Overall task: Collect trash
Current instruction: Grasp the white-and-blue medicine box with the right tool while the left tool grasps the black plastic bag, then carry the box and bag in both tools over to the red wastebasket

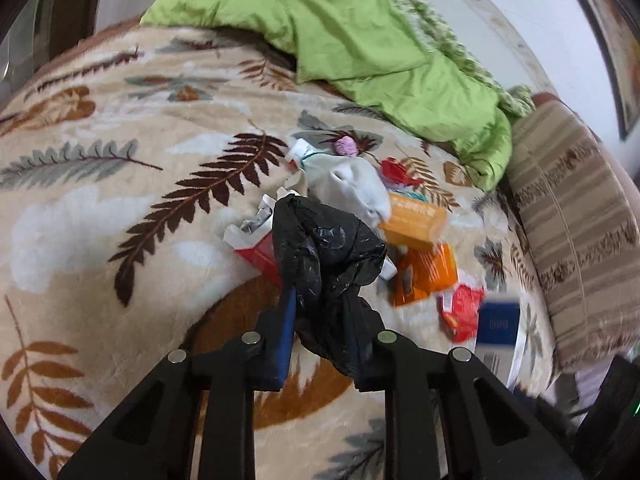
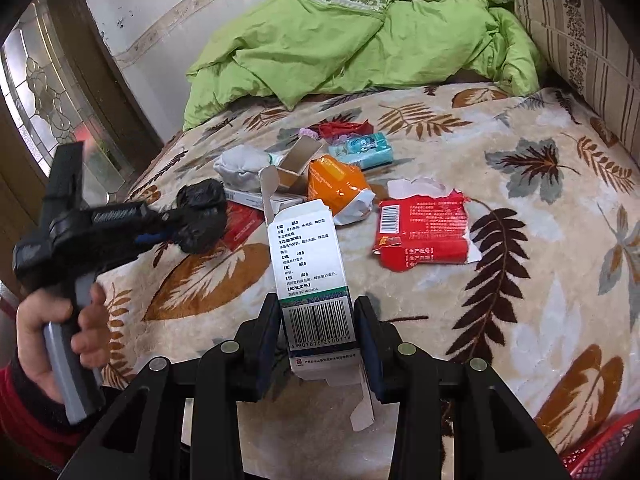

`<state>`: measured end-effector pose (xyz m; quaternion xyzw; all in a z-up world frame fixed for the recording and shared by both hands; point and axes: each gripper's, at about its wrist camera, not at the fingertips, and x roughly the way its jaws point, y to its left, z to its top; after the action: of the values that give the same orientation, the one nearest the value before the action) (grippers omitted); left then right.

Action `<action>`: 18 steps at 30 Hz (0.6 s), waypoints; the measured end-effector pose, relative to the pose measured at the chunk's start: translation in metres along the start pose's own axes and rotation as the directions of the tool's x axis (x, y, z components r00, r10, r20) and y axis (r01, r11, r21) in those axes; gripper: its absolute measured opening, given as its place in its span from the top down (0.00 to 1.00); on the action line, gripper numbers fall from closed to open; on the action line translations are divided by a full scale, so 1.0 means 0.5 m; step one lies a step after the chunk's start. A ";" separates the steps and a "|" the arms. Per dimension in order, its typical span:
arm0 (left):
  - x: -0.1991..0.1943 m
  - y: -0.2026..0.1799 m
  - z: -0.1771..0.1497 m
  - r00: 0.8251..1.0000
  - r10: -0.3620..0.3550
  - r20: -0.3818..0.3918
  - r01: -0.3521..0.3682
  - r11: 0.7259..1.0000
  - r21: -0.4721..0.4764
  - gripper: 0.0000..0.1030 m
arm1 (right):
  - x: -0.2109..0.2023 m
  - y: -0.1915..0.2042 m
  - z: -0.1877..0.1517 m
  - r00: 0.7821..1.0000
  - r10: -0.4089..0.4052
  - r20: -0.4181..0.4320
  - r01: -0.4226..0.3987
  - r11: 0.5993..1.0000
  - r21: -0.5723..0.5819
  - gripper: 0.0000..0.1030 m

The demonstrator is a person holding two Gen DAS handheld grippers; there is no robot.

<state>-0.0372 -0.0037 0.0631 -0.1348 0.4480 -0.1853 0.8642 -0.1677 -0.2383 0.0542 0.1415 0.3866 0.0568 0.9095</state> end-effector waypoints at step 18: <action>-0.126 -0.107 -0.158 0.989 -0.022 0.147 -0.021 0.958 0.286 0.79 | -0.028 0.019 -0.026 0.999 -0.026 0.036 0.026 1.000 0.009 0.61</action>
<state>-0.1463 -0.0290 0.0857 -0.0215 0.3508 -0.2379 0.9055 -0.1868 -0.2295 0.0583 0.1414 0.3721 0.0408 0.9165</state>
